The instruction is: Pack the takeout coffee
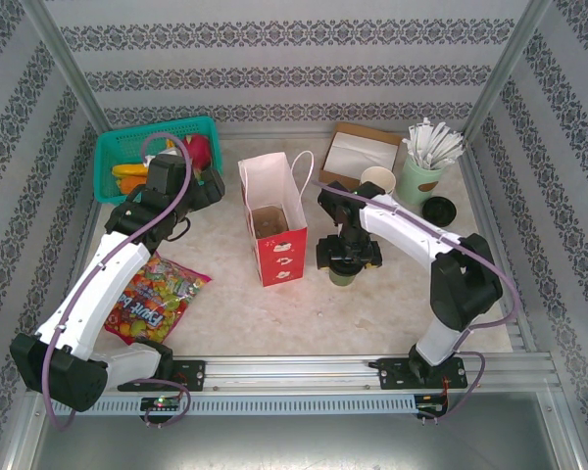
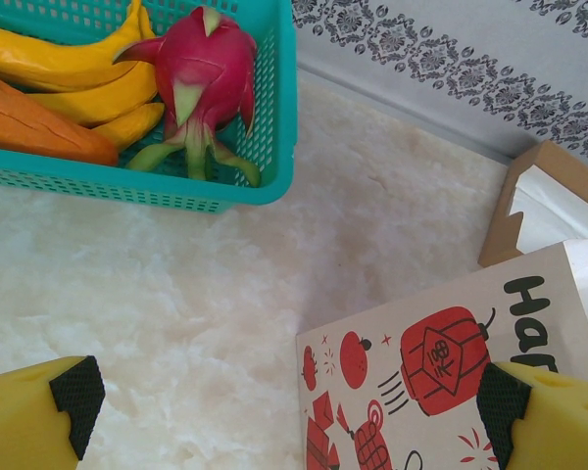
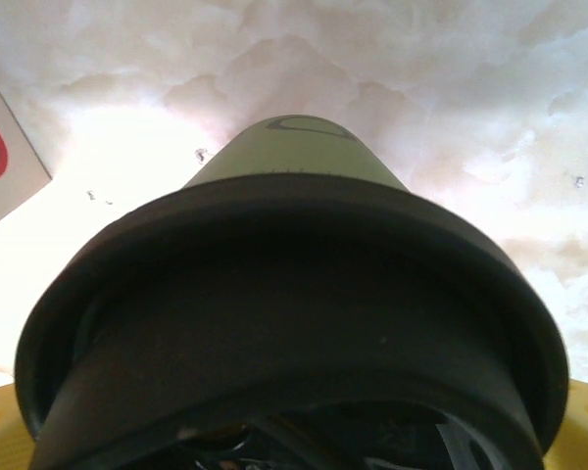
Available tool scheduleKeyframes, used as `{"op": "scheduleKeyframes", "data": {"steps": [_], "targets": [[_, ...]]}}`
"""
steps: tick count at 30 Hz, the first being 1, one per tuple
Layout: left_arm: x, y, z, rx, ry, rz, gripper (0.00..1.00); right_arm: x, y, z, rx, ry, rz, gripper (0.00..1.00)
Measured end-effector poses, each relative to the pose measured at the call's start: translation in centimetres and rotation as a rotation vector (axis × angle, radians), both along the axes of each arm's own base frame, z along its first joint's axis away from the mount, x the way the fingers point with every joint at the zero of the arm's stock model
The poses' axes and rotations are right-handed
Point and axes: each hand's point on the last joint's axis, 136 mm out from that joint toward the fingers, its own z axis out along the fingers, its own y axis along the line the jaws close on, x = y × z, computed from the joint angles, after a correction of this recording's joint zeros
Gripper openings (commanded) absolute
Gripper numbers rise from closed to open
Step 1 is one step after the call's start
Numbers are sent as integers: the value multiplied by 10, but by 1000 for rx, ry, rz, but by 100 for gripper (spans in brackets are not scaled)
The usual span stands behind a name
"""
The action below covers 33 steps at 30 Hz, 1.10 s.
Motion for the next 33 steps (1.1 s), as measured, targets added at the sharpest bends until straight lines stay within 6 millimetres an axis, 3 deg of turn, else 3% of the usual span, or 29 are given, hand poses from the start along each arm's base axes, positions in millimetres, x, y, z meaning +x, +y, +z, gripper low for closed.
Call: {"op": "scheduleKeyframes", "data": {"steps": [33], "targets": [[0, 1, 0, 26, -2, -15, 100, 7, 2, 6, -8, -3, 24, 95]]}}
